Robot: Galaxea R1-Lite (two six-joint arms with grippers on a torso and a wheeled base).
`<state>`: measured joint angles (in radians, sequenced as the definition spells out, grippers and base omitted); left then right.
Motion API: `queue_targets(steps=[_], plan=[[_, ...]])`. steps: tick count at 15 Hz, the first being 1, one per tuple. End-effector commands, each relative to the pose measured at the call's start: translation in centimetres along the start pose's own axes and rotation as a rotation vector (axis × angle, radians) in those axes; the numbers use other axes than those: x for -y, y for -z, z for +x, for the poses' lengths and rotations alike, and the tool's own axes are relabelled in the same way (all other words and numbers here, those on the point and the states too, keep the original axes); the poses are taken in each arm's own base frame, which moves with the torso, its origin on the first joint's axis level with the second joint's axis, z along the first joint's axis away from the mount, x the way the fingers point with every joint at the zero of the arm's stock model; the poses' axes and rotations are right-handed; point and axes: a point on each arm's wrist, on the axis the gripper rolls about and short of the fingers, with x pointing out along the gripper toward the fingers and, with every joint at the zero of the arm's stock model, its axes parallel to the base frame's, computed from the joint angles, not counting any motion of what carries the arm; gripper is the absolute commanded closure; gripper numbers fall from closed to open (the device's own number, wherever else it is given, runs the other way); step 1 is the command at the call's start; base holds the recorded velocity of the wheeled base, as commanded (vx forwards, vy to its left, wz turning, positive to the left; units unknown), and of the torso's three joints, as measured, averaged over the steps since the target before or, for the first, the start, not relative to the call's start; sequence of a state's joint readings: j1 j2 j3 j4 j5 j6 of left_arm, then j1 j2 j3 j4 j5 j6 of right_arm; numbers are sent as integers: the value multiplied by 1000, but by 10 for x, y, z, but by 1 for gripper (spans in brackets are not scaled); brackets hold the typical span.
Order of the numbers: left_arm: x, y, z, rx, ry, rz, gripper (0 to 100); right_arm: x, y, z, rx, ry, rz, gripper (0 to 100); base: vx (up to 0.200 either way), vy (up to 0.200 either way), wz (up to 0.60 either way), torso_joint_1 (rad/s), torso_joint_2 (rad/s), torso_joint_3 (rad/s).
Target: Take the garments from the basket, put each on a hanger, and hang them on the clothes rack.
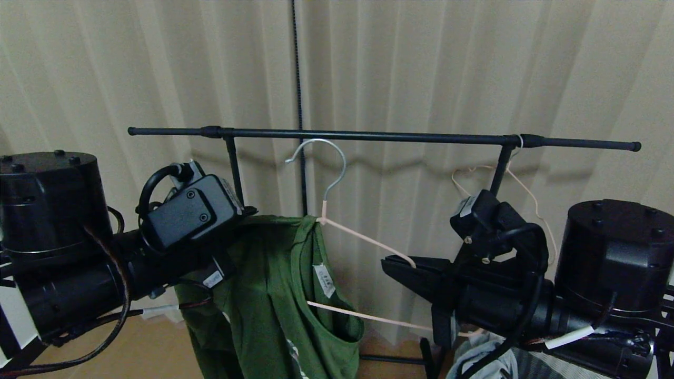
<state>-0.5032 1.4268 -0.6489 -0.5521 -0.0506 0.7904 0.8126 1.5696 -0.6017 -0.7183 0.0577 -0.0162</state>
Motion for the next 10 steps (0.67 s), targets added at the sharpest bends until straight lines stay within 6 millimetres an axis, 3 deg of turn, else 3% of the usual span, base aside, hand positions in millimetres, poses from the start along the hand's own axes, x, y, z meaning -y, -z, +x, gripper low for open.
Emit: queue_targets(steps=[1,7,8,10], plan=[[0,1,1,-3,1,-1,100,0,0,-1,3,-9,-1,100,0,0,0,0,0,0],[3,4,0,-17,4,-13,100,-1,1,-6,6,-9,-4,100,0,0,0,0,0,0],[4,6,-1,-17,2,-13,100,-1,3,-7,-2,-7,-4,0,0,0,0,0,0,0],[10,12,-2,-5,-25,-10,100,0,8,-11,-14,6,-1,0,0,0,0,0,0,0]])
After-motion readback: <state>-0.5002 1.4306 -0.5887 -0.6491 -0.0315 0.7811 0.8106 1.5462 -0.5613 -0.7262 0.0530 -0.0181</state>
